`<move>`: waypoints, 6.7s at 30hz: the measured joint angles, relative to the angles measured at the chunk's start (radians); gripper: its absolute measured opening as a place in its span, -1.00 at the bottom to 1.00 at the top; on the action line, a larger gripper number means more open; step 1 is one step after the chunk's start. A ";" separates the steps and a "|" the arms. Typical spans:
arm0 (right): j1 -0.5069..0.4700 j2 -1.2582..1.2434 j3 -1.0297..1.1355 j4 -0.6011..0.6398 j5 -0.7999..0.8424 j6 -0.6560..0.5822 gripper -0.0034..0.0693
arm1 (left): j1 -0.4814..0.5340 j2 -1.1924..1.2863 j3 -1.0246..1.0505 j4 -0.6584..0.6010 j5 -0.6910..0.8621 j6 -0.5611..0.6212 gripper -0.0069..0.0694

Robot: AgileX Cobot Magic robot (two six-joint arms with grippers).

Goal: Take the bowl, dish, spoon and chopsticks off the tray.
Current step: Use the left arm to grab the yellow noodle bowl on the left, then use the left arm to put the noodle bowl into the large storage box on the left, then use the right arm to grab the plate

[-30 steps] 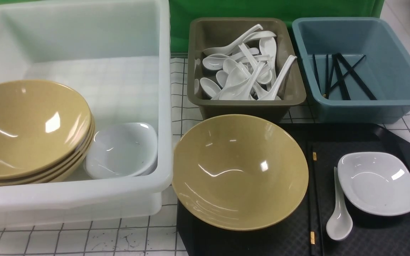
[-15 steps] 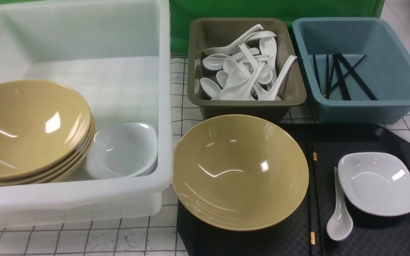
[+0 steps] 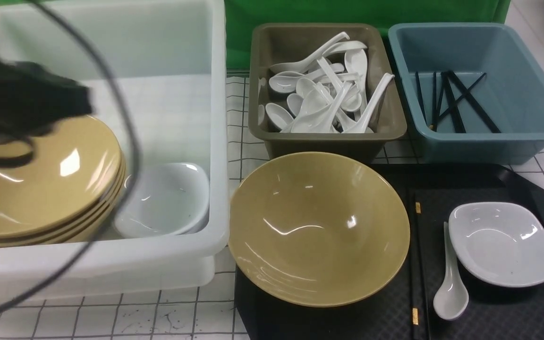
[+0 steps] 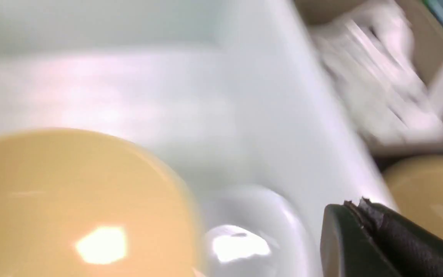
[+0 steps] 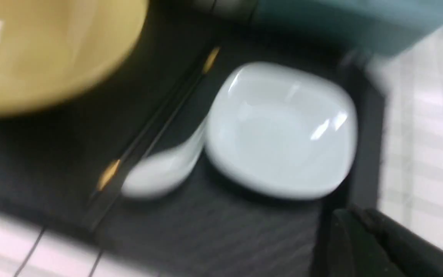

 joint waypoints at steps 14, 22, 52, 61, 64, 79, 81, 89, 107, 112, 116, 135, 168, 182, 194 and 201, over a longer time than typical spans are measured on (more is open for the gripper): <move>0.034 0.017 0.134 0.180 -0.189 -0.041 -0.80 | -0.461 0.640 -0.485 0.025 0.260 0.040 -0.85; 0.035 0.017 0.134 0.181 -0.221 -0.041 -0.80 | -0.514 0.863 -0.595 0.069 0.319 0.024 -0.85; 0.035 0.018 0.134 0.183 -0.235 -0.041 -0.78 | -0.469 0.863 -0.859 0.282 0.534 0.042 0.37; 0.035 0.018 0.134 0.183 -0.237 -0.040 -0.78 | -0.465 1.029 -0.853 0.273 0.537 -0.013 0.71; 0.035 0.018 0.134 0.183 -0.237 -0.040 -0.78 | -0.465 1.082 -0.853 0.260 0.536 0.043 0.48; 0.035 0.018 0.134 0.183 -0.241 -0.040 -0.76 | -0.455 0.912 -0.883 0.157 0.563 0.176 -0.80; 0.035 0.018 0.134 0.183 -0.242 -0.040 -0.76 | -0.443 0.875 -0.881 0.127 0.544 0.204 -0.80; 0.035 0.018 0.134 0.183 -0.249 -0.040 -0.74 | -0.276 0.687 -0.872 -0.247 0.466 0.266 -0.80; 0.035 0.018 0.134 0.183 -0.265 -0.040 -0.69 | 0.635 -0.195 0.081 -0.252 -0.008 0.194 -0.80; 0.035 0.018 0.134 0.183 -0.265 -0.040 -0.69 | 0.690 -0.130 0.141 -0.291 -0.101 0.191 -0.80; 0.035 0.018 0.134 0.183 -0.265 -0.040 -0.69 | 0.690 0.024 0.131 -0.273 -0.120 0.179 -0.80; 0.035 0.034 0.165 0.183 -0.275 -0.004 -0.64 | 0.691 0.122 -0.029 0.119 0.088 -0.122 0.83; 0.036 1.156 -0.305 0.190 -0.300 -0.019 -0.81 | -0.069 -0.395 0.332 0.224 0.070 -0.036 -0.84; 0.002 1.001 -0.360 0.291 -0.172 -0.155 -0.59 | -0.069 -0.425 0.432 0.301 -0.075 -0.132 -0.84; -0.116 1.114 -0.338 0.232 -0.228 -0.106 0.30 | -0.069 -0.425 0.432 0.301 -0.092 -0.136 -0.85; -0.122 1.195 -0.340 0.235 -0.228 -0.077 0.32 | -0.069 -0.425 0.432 0.301 -0.091 -0.136 -0.85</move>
